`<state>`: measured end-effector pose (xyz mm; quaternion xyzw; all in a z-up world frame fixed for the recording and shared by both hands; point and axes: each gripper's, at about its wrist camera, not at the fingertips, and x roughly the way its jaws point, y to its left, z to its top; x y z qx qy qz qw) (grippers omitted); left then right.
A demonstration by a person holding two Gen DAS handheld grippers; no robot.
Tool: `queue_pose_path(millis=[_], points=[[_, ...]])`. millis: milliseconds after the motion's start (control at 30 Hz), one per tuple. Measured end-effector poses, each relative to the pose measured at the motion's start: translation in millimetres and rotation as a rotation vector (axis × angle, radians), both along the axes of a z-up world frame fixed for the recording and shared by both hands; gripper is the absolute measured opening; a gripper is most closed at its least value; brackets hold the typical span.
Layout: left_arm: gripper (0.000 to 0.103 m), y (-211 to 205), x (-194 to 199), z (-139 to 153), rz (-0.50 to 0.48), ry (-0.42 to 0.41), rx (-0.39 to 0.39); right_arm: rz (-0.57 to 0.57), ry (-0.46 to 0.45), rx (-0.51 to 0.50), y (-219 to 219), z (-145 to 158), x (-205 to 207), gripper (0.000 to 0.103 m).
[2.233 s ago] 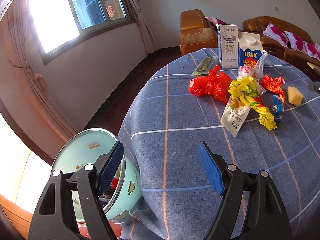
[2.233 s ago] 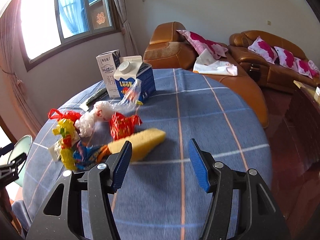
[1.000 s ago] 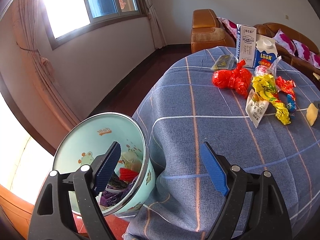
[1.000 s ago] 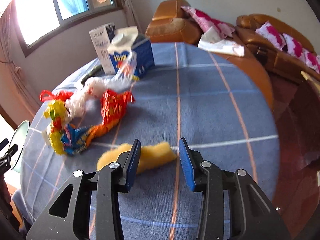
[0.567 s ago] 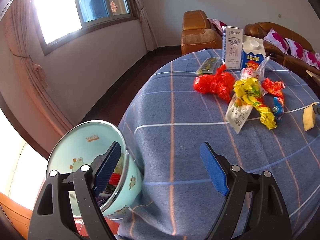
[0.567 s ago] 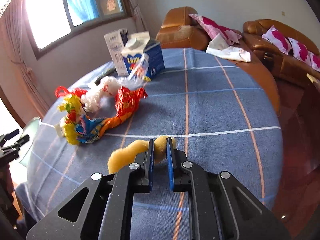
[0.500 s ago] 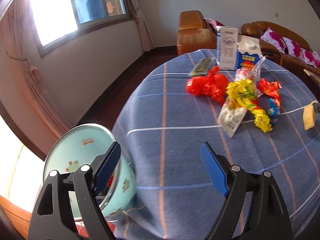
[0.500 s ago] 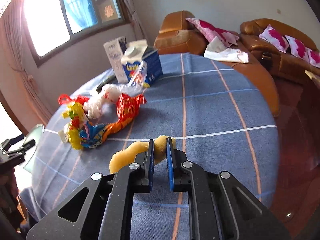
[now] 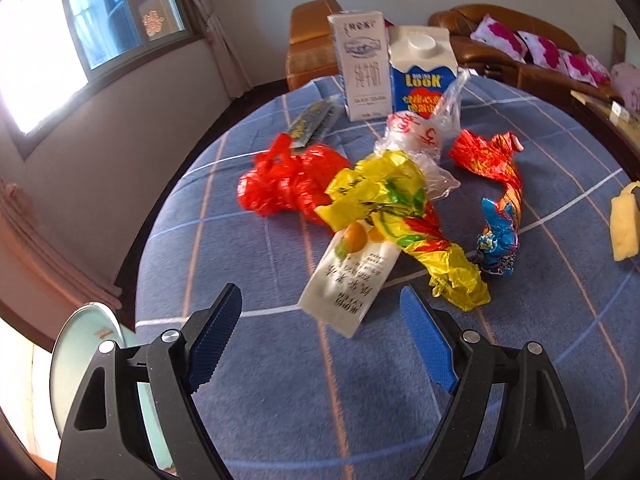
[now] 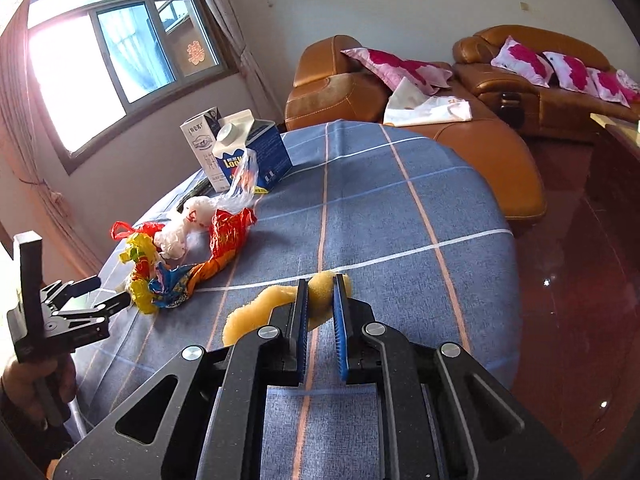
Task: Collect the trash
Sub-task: 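Grasp the white paper packet with the left tool while the right tool holds the sponge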
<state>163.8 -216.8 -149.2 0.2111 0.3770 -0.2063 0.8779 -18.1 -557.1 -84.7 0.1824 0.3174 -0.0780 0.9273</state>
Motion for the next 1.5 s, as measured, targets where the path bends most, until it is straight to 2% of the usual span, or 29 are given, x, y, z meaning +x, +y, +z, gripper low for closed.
queue_pose_path(millis=[100, 133, 200, 233, 267, 367, 600, 700, 967, 1167, 1333, 1500], points=[[0.077, -7.0, 6.4, -0.2, -0.030, 0.012, 0.015, 0.010, 0.002, 0.001, 2.4, -2.0, 2.1, 0.012], [0.073, -8.0, 7.5, -0.4, -0.038, 0.011, 0.020, 0.012, 0.002, 0.004, 2.7, -2.6, 2.9, 0.012], [0.039, -7.9, 10.4, -3.0, -0.055, 0.039, 0.025, 0.017, 0.000, 0.005, 4.8, -2.9, 4.0, 0.012], [0.035, -7.2, 10.3, -4.1, -0.064, 0.053, 0.023, 0.019, -0.001, 0.003, 6.4, -2.5, 4.6, 0.012], [0.019, -5.1, 8.0, -4.3, -0.080, 0.057, 0.021, 0.022, -0.002, 0.002, 7.9, -1.9, 4.9, 0.012], [0.005, 5.1, 1.7, -1.9, -0.094, 0.062, 0.013, 0.028, -0.009, 0.000, 12.2, 1.2, 4.1, 0.012], [0.001, 44.6, -17.6, 20.0, -0.088, 0.037, -0.044, 0.063, -0.031, -0.009, 34.7, 12.6, 7.2, 0.012], [0.001, 60.1, -26.0, 32.1, -0.062, -0.022, -0.041, 0.082, -0.040, -0.011, 47.4, 17.3, 11.7, 0.012], [0.001, 100.6, -28.7, 54.6, 0.026, -0.076, -0.102, 0.122, -0.058, -0.025, 76.8, 30.1, 20.7, 0.012], [0.001, 99.0, -32.7, 60.6, 0.007, -0.092, -0.129, 0.145, -0.060, -0.029, 92.9, 32.8, 29.0, 0.012], [0.001, 106.7, -31.0, 64.7, 0.030, -0.104, -0.152, 0.157, -0.064, -0.028, 100.6, 35.6, 31.0, 0.012], [0.001, 119.5, -33.3, 66.9, 0.053, -0.126, -0.133, 0.169, -0.075, -0.022, 106.6, 41.2, 37.7, 0.012]])
